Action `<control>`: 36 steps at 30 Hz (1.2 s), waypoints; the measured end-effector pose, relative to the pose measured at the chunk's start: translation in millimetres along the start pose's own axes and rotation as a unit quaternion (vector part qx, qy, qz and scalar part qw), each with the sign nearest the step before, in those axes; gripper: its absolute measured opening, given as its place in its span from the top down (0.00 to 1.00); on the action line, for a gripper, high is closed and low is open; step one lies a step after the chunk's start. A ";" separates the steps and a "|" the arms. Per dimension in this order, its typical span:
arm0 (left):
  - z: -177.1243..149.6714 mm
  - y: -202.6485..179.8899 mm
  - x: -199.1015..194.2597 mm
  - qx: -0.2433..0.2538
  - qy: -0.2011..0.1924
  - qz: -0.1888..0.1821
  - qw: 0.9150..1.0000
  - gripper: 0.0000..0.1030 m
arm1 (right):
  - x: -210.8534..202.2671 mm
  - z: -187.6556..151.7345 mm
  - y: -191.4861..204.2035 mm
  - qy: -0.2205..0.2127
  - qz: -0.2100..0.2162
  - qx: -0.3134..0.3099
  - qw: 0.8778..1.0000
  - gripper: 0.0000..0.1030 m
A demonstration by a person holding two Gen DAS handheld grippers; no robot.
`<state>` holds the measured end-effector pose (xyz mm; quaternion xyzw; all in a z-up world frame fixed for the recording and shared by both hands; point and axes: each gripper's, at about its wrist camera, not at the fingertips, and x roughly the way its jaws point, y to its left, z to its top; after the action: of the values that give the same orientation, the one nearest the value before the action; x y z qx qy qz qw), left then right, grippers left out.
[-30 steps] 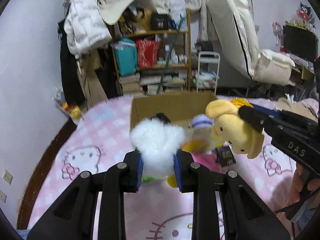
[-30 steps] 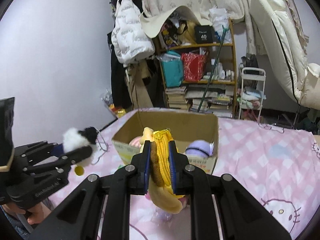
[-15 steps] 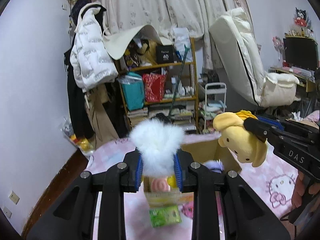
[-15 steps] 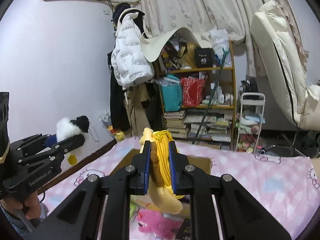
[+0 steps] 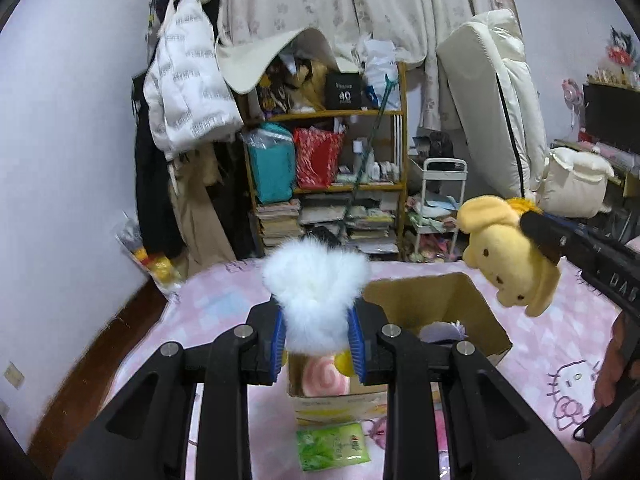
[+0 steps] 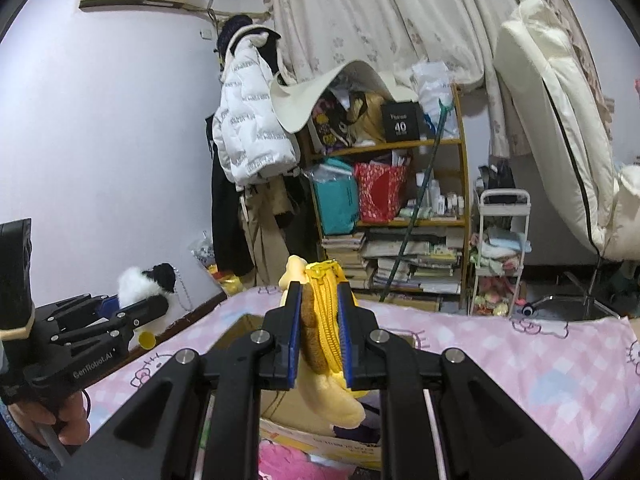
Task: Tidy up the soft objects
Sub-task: 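Carry the chick and yellow dog over the box and release both inside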
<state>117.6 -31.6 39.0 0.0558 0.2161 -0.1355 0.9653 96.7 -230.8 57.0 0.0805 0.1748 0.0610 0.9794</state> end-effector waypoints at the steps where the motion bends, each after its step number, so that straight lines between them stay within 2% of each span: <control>1: -2.2 1.7 4.7 -0.005 0.003 -0.003 1.000 0.75 | 3.9 -3.5 -2.6 0.005 0.002 0.004 1.000 0.83; 6: -10.6 -0.8 19.8 0.004 0.013 -0.001 1.000 0.75 | 18.5 -16.4 -8.9 0.014 0.005 0.008 1.000 0.83; 9: -14.9 -4.4 28.0 0.006 0.033 -0.004 0.999 0.74 | 22.0 -25.6 -12.8 0.014 0.002 0.032 0.999 0.83; 10: -17.0 -7.1 33.1 0.012 0.048 -0.003 0.999 0.74 | 23.3 -28.5 -12.9 0.017 0.003 0.032 0.999 0.83; 19: -38.9 -18.6 61.9 0.024 0.080 -0.016 0.996 0.74 | 47.5 -52.5 -13.1 0.059 0.007 0.013 0.998 0.83; 27: -46.8 -27.2 71.8 0.034 0.091 -0.026 0.995 0.71 | 55.0 -57.7 -10.2 0.067 -0.005 -0.006 0.998 0.83; 32: -48.3 -30.7 74.2 0.040 0.097 -0.010 0.994 0.69 | 52.1 -57.4 -9.6 0.073 -0.019 -0.006 0.997 0.82; 36: -49.9 -23.6 77.9 0.021 0.111 -0.006 0.994 0.68 | 49.9 -56.7 -13.8 0.077 -0.017 0.007 0.997 0.81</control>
<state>158.5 -64.4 -40.7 0.0897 0.3190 -0.1384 0.9333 124.5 -229.2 -14.6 0.0792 0.2513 0.0491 0.9634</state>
